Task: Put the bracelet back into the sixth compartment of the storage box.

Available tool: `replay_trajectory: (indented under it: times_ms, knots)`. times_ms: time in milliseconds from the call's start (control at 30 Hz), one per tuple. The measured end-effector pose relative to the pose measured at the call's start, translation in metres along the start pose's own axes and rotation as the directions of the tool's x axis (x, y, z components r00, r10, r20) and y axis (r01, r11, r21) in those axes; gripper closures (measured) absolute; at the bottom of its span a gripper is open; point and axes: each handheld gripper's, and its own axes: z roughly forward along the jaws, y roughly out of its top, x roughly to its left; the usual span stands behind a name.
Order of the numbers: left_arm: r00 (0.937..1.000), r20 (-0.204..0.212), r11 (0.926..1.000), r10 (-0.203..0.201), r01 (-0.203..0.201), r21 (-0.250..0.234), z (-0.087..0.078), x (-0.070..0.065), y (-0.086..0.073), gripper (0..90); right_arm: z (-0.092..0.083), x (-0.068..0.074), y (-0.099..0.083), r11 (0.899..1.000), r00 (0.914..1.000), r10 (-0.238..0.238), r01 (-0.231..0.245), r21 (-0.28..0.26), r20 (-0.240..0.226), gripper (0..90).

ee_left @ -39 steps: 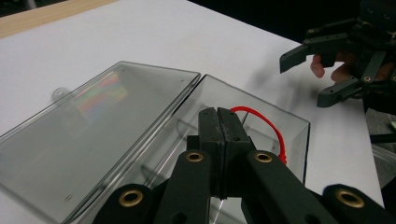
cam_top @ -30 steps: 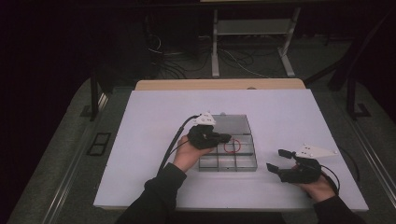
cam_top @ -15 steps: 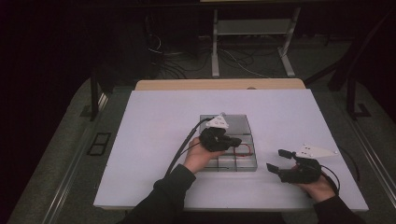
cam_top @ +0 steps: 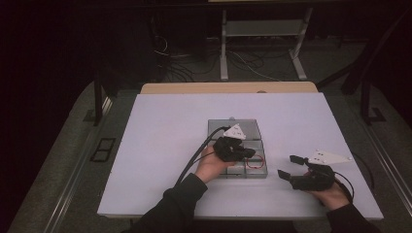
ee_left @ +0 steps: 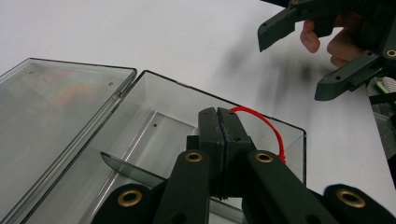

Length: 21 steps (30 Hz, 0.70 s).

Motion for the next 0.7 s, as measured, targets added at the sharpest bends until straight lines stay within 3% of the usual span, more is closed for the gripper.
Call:
replay_trajectory:
  times_ms: [500,700]
  knots:
    - [0.9987,0.049,0.9997,-0.01,0.009,0.021,0.0013,0.0034,0.0002,85.5,-0.0004,-0.0002,0.0003,1.0,1.0,0.004,-0.004,0.0,0.001,23.0]
    - [0.9974,0.063,0.9994,-0.034,0.034,0.006,-0.0009,0.0052,-0.0003,77.9,-0.0006,-0.0008,0.001,1.0,1.0,0.003,-0.003,-0.004,0.002,23.0]
